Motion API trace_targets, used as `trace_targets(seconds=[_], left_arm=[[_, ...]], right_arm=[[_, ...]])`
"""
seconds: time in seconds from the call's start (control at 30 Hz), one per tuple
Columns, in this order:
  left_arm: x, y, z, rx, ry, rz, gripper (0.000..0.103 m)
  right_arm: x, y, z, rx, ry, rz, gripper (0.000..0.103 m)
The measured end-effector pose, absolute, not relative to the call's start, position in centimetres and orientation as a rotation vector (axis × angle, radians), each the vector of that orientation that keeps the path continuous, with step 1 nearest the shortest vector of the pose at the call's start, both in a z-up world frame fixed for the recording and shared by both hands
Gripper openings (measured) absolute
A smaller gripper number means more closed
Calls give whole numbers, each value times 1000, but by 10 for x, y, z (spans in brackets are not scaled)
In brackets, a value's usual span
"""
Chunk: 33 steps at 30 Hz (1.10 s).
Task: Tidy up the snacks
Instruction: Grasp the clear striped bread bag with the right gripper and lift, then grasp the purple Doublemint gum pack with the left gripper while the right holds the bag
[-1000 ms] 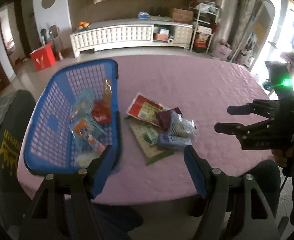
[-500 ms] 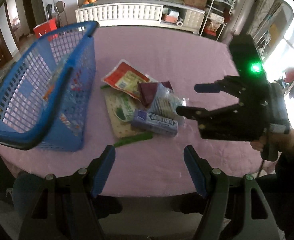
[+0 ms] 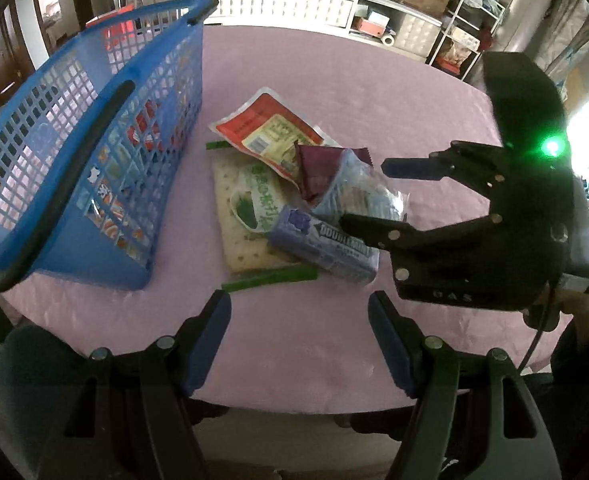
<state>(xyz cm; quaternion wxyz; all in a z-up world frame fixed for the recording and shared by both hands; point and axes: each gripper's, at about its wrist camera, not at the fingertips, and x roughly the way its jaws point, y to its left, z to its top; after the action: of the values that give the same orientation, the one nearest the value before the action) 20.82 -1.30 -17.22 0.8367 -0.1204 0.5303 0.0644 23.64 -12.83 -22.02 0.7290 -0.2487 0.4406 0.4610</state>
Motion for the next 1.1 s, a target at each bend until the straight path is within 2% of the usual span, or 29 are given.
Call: trace_targets(seconds=[0.13,0.2,0.23,0.4,0.73,1.1], left_arm=[[207,-13,-173,-247,1120,147,69],[207,-12,-173,-251,1120,155,69],[207,-11,-173,-253,1120,157,69],[213,-12,-172,-254,1123,170,69],[242,-13,-180,-261,1133,267,69],[272,-25,-207,-289,1154,347,69]], right_arm=[[246,-127,-239,-535,1058,989,70],[247,-127,-236,-522,1049,986,61],[247,-128,-233,-509,1055,988,59],[239,-136,-226,-507,1049,963,59],[253,-199,-199,-318,1110,792,59],[261,-211,-209,-299,1129,732,59]])
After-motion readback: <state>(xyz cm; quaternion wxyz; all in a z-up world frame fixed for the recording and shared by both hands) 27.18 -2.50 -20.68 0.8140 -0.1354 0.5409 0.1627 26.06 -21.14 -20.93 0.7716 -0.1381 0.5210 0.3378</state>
